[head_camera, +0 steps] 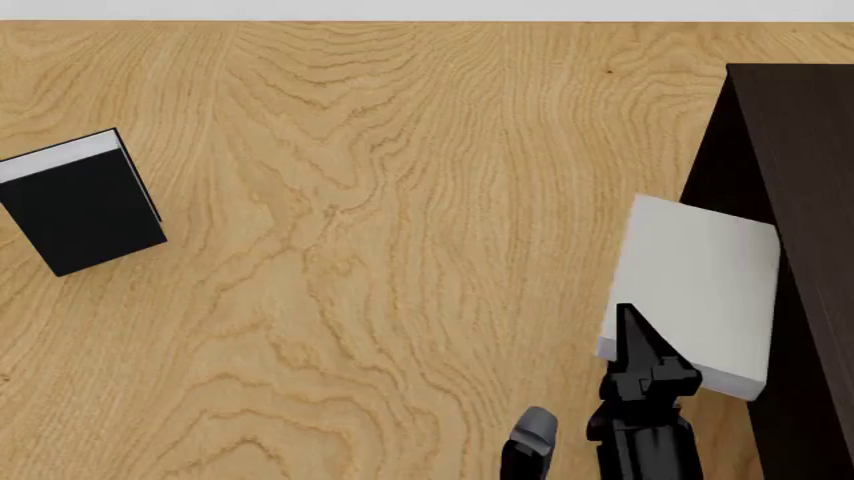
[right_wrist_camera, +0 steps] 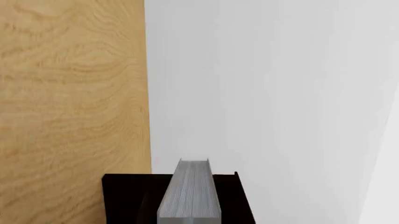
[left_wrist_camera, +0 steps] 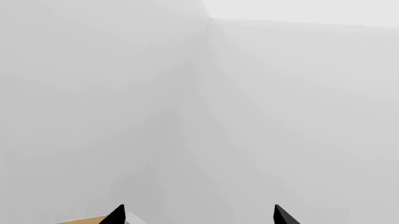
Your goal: Pick up the book on the right and place it on the cabinet shelf.
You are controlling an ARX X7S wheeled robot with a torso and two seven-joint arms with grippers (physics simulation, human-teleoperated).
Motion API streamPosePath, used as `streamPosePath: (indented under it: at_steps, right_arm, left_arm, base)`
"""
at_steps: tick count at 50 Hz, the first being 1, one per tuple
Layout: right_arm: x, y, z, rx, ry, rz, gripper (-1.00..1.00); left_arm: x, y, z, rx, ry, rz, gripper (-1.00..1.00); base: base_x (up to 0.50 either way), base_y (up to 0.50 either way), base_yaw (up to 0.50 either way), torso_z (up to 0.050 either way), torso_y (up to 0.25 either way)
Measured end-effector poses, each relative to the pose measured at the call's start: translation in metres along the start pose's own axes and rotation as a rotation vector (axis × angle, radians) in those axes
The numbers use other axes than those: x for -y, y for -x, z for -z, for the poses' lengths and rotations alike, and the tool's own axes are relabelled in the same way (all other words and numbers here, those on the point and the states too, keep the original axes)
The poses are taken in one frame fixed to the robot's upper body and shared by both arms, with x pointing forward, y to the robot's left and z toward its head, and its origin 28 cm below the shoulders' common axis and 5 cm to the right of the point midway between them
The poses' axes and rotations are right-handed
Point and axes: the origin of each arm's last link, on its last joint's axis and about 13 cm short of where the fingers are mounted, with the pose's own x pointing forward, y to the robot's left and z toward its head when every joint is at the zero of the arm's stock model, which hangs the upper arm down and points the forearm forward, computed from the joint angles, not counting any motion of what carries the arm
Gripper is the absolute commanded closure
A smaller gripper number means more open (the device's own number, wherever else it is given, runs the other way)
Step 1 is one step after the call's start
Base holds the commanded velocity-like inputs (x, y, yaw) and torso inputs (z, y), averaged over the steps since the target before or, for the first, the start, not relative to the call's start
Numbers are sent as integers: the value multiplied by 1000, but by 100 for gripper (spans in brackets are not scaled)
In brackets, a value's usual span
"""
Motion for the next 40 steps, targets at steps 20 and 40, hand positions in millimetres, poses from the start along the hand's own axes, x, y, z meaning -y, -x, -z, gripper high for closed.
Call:
streamPosePath:
  at_steps: [20, 40]
  right_arm:
    - [0, -3, 8, -59, -29, -37, 100]
    - [0, -4, 11, -118, -56, -90, 100]
  left_arm:
    - [-1, 0, 0, 0, 2, -1, -100]
    - [-1, 0, 0, 0, 4, 0, -100]
  base:
    - [0, 0, 0, 0, 2]
    - [0, 0, 0, 1, 2]
